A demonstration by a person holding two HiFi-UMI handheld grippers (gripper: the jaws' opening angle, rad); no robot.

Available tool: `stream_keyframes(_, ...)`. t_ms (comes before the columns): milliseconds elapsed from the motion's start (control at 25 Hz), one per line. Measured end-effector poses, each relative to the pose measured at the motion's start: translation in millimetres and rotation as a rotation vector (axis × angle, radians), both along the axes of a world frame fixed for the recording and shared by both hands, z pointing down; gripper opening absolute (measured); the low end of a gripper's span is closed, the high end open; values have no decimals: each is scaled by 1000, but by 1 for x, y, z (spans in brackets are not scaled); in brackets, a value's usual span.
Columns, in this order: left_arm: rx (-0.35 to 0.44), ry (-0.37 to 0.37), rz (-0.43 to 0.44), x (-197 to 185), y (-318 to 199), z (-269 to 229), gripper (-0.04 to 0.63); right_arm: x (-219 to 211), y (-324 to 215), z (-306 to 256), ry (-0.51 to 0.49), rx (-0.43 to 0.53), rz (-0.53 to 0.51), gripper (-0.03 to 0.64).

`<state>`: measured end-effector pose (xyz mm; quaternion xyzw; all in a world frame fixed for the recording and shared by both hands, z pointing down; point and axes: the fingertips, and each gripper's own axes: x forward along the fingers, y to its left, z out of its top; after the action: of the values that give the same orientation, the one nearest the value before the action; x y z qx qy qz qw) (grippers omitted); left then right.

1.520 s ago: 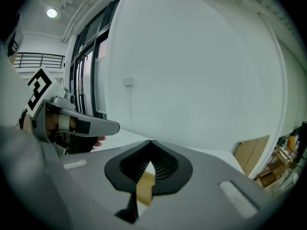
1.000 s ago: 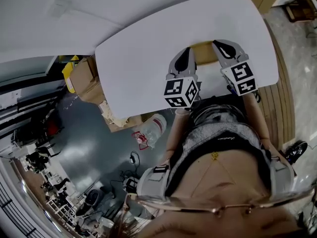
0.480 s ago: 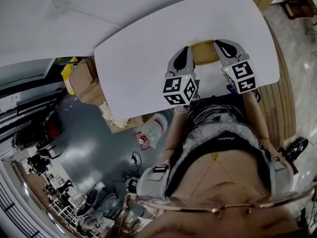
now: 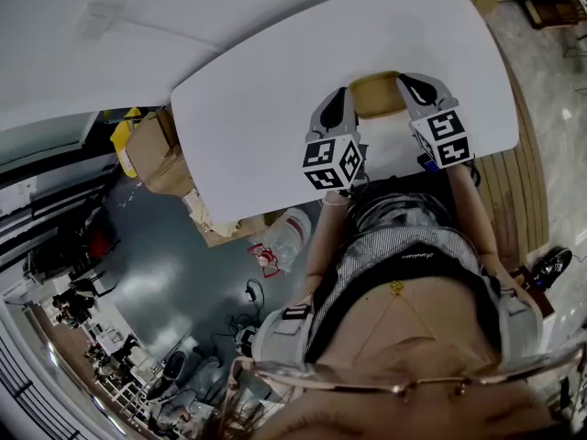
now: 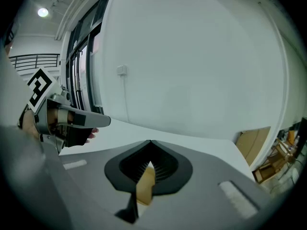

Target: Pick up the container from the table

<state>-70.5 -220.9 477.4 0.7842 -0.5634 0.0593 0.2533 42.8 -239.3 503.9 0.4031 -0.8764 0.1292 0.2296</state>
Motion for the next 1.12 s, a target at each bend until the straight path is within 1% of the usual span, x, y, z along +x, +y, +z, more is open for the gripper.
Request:
stream_keyframes(480,-82,-24,20,-2,-5,36,2,10,-4,43,62,-84,18,26)
stream_keyframes(680,-130,-42,25,-6,-6,57,1,14,-7,62,87,-123,20,26)
stream_keyframes(1120,-244,-51,28,-11,-1,102,0,21,-7,101,131,-206,24,26)
